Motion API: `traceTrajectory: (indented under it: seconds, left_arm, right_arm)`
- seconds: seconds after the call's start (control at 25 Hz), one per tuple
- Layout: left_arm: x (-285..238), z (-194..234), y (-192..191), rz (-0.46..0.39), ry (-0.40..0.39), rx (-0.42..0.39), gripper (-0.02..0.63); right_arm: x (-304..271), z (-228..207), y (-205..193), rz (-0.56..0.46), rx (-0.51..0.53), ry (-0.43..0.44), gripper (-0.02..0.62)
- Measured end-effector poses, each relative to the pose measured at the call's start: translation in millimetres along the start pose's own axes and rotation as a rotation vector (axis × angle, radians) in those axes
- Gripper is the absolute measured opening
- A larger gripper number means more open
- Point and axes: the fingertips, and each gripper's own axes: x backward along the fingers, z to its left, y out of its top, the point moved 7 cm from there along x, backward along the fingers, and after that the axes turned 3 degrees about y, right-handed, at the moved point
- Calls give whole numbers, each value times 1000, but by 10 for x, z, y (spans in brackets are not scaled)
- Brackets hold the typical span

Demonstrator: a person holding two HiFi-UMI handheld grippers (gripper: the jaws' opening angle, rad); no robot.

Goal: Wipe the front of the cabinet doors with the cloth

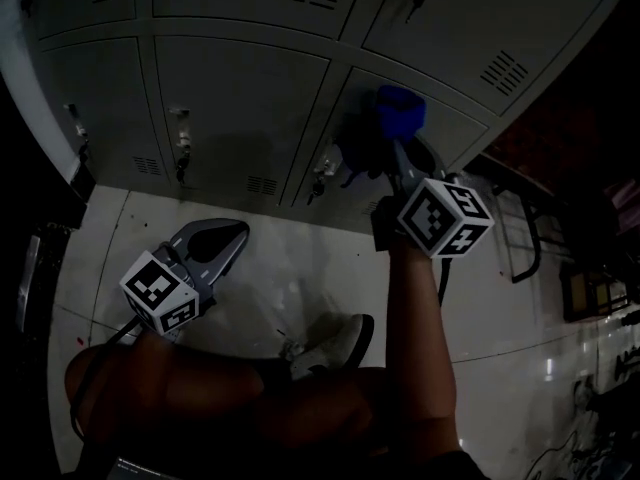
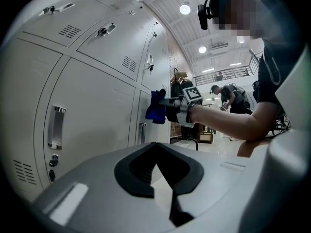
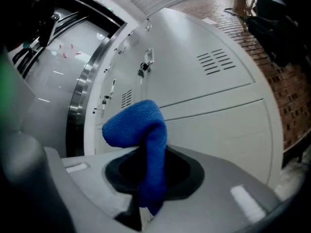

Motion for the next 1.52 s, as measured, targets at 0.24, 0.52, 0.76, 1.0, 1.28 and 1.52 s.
traceTrajectory:
  seconds: [0.24, 0.52, 0.76, 1.0, 1.28, 1.52]
  left_arm:
    - [11, -20, 16, -7, -8, 4, 6]
    - [11, -22, -3, -5, -9, 5, 6]
    - [16, 5, 15, -4, -2, -8, 6]
    - [22, -12, 10, -5, -4, -10, 6]
    - [25, -39, 9, 5, -5, -26, 6]
    - [11, -40, -5, 8, -7, -30, 6]
  right_arm:
    - [-385, 326, -547, 117, 44, 104, 69]
    - [-460, 92, -624, 84, -56, 34, 69]
    - [-351, -32, -634, 91, -19, -24, 69]
    - [40, -508, -651, 89, -74, -126, 69]
    - [426, -949, -521, 68, -68, -261, 69]
    - [789, -1376, -433, 16, -109, -373, 69]
